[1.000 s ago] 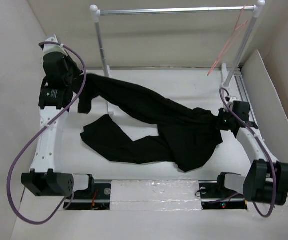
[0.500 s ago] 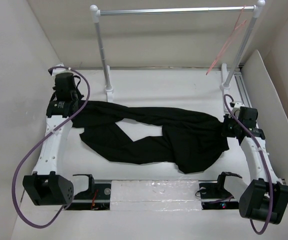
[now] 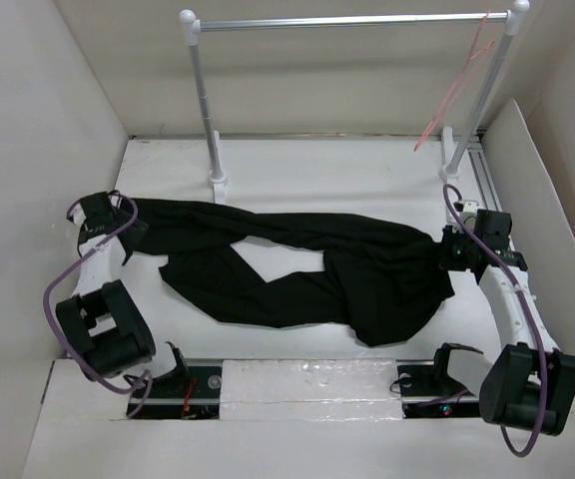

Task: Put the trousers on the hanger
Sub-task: Fold the trousers

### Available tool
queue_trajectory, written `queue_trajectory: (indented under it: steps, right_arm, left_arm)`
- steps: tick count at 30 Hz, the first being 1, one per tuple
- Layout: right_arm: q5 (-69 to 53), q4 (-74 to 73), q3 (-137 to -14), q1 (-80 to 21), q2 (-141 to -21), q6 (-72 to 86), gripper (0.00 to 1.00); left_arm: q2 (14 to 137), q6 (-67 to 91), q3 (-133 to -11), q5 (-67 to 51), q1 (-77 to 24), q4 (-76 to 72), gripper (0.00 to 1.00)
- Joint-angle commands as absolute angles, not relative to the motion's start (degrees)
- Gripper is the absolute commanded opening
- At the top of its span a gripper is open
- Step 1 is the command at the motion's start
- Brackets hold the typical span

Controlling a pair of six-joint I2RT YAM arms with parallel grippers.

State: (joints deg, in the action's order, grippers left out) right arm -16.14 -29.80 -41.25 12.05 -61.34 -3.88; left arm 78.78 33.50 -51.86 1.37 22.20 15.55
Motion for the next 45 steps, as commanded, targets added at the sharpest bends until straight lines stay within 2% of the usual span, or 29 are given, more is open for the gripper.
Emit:
queue_trajectory:
  steps: [1,8,11,12,13,14,16,24,30,32,38,45]
  right_arm:
    - [-18.0,-26.5,-42.1,11.2,-62.1,-4.8,0.0]
    - [-17.5,-26.5,-43.5,10.6,-63.2,-5.1,0.0]
    - [-17.5,-26.2,-43.9,10.1,-63.8,-4.5,0.0]
    - [-17.1,-26.3,-44.1,10.1,-63.9,-4.3,0.0]
    - [-16.9,-26.3,-44.3,10.1,-64.0,-4.1,0.0]
    - [-16.6,-26.3,-44.3,10.1,-64.1,-4.0,0.0]
    - [-15.6,-26.0,-44.4,10.1,-64.2,-3.8,0.0]
    - [-14.0,-23.0,-48.1,10.1,-69.6,-0.6,0.0]
    - [-14.1,-24.8,-57.8,11.2,-72.9,1.7,0.0]
    - [-14.1,-26.7,-61.5,11.9,-71.4,2.0,0.0]
    - [-13.8,-26.9,-61.2,12.4,-69.2,2.1,0.0]
    - [-12.7,-27.2,-61.2,17.5,-74.3,1.4,0.0]
  left_arm:
    - [84.4,38.3,-50.8,-3.4,26.9,10.6,0.58]
    - [92.1,37.5,-53.8,-1.4,26.9,9.0,0.57]
    - [96.0,38.1,-54.8,-2.1,26.9,7.8,0.54]
    - [97.8,38.1,-55.0,-2.5,26.9,7.5,0.45]
    - [98.6,38.0,-56.4,-2.8,26.9,7.0,0.28]
    - [99.8,37.6,-57.6,-2.6,26.9,8.0,0.0]
    - [99.3,37.3,-59.8,-3.5,26.9,8.9,0.0]
    - [79.2,37.8,-75.2,-1.1,21.0,13.1,0.0]
    - [75.2,39.7,-84.6,-3.3,21.0,18.4,0.0]
    - [73.6,38.1,-89.5,1.6,18.3,21.1,0.0]
    - [75.8,36.0,-91.4,3.9,17.8,20.8,0.0]
    - [85.2,35.2,-97.5,0.3,17.8,17.8,0.0]
